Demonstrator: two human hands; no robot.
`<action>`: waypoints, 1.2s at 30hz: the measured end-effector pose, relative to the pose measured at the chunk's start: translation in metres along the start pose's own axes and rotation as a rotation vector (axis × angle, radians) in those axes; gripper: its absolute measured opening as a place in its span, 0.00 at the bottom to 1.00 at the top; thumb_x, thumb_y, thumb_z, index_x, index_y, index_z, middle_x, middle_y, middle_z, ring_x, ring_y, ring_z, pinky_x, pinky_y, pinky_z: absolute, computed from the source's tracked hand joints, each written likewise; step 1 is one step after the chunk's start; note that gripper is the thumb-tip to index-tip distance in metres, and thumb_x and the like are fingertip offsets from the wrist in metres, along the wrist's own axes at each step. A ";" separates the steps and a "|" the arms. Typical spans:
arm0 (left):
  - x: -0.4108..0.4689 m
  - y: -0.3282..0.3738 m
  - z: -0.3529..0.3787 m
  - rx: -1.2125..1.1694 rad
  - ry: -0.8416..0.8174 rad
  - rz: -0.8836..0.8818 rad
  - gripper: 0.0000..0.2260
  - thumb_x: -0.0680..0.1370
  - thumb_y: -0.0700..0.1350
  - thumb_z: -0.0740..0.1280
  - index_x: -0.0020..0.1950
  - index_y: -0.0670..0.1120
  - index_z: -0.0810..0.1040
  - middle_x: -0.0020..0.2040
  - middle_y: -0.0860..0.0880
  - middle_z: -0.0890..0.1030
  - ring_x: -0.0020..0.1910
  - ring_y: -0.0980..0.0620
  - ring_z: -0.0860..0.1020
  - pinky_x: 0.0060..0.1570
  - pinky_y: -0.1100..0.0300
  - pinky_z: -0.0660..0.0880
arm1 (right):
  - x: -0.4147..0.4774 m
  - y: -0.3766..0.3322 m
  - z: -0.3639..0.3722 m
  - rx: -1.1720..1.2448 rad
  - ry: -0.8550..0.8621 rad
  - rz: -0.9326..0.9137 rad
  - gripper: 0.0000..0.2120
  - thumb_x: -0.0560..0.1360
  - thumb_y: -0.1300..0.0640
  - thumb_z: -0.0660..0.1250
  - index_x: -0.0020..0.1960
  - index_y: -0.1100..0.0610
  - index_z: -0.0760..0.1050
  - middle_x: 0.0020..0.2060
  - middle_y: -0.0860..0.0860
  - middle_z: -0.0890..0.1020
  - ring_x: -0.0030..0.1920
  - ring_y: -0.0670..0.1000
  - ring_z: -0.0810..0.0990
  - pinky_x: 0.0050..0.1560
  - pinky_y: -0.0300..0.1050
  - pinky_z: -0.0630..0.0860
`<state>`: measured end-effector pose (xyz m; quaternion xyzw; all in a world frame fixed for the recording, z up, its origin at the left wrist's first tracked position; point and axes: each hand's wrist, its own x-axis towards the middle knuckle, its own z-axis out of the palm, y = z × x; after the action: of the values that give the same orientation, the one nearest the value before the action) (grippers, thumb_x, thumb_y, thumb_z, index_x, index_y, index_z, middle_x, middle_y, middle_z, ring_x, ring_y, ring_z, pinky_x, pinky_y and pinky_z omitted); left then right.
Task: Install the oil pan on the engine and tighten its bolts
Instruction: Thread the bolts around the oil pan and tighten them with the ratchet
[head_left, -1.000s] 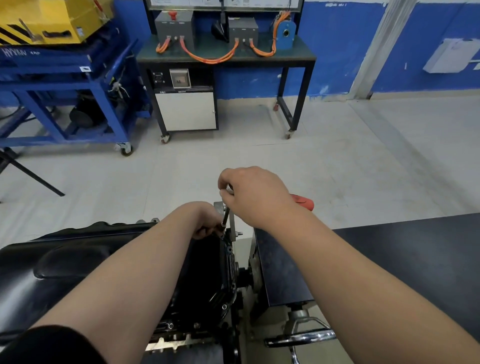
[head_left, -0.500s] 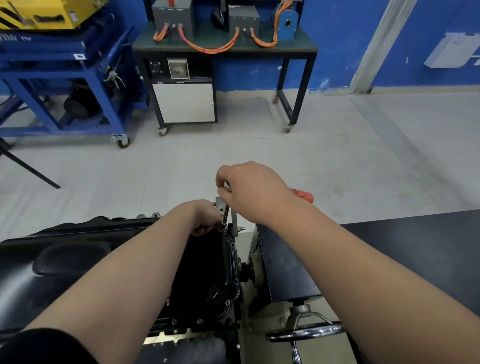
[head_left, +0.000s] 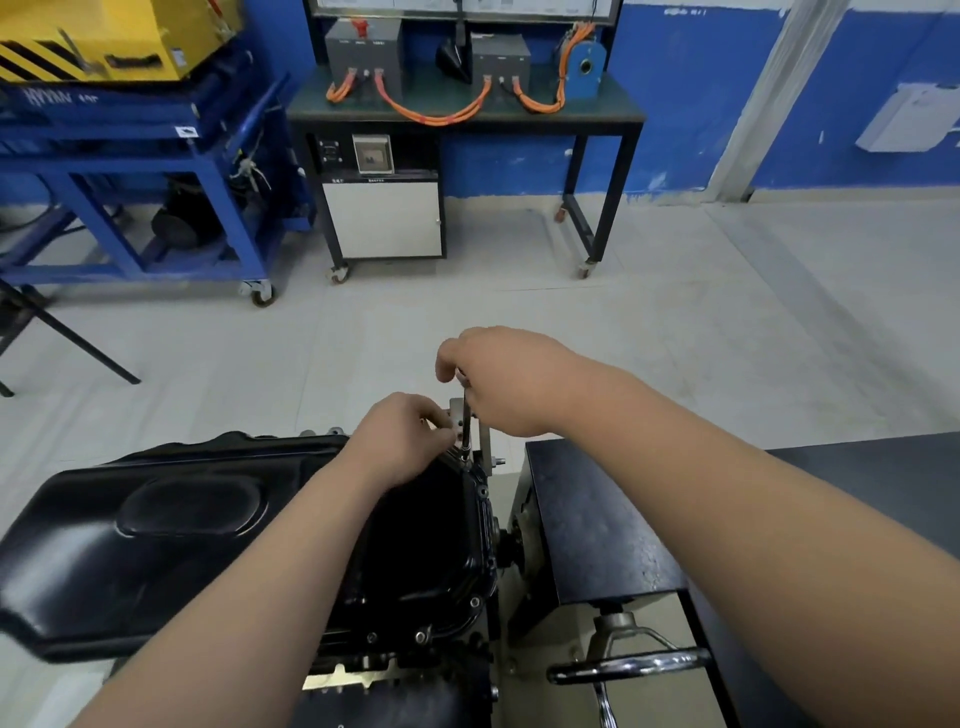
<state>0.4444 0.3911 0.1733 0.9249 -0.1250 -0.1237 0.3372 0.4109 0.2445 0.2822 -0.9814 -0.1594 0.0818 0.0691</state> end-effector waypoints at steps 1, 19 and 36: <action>-0.010 0.004 -0.004 -0.022 0.023 0.042 0.04 0.68 0.53 0.71 0.34 0.58 0.77 0.27 0.57 0.75 0.28 0.60 0.72 0.26 0.69 0.63 | 0.001 -0.001 -0.002 -0.032 -0.002 -0.001 0.16 0.75 0.58 0.59 0.62 0.48 0.71 0.55 0.48 0.76 0.54 0.52 0.75 0.47 0.47 0.73; -0.011 0.024 0.000 0.130 0.138 0.266 0.16 0.73 0.51 0.67 0.29 0.52 0.64 0.26 0.54 0.69 0.28 0.54 0.68 0.25 0.62 0.61 | 0.007 -0.018 0.009 -0.279 0.106 0.143 0.09 0.77 0.57 0.59 0.55 0.53 0.74 0.34 0.49 0.69 0.36 0.54 0.72 0.28 0.41 0.60; -0.001 0.038 -0.008 0.335 0.156 0.260 0.15 0.77 0.54 0.60 0.32 0.49 0.66 0.34 0.48 0.72 0.35 0.44 0.72 0.31 0.57 0.65 | 0.000 -0.004 -0.021 -0.409 0.106 0.039 0.20 0.74 0.40 0.58 0.30 0.53 0.66 0.31 0.51 0.71 0.28 0.50 0.67 0.27 0.40 0.59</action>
<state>0.4403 0.3685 0.2042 0.9509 -0.2354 0.0153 0.2006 0.4134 0.2457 0.3034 -0.9808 -0.1499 -0.0026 -0.1249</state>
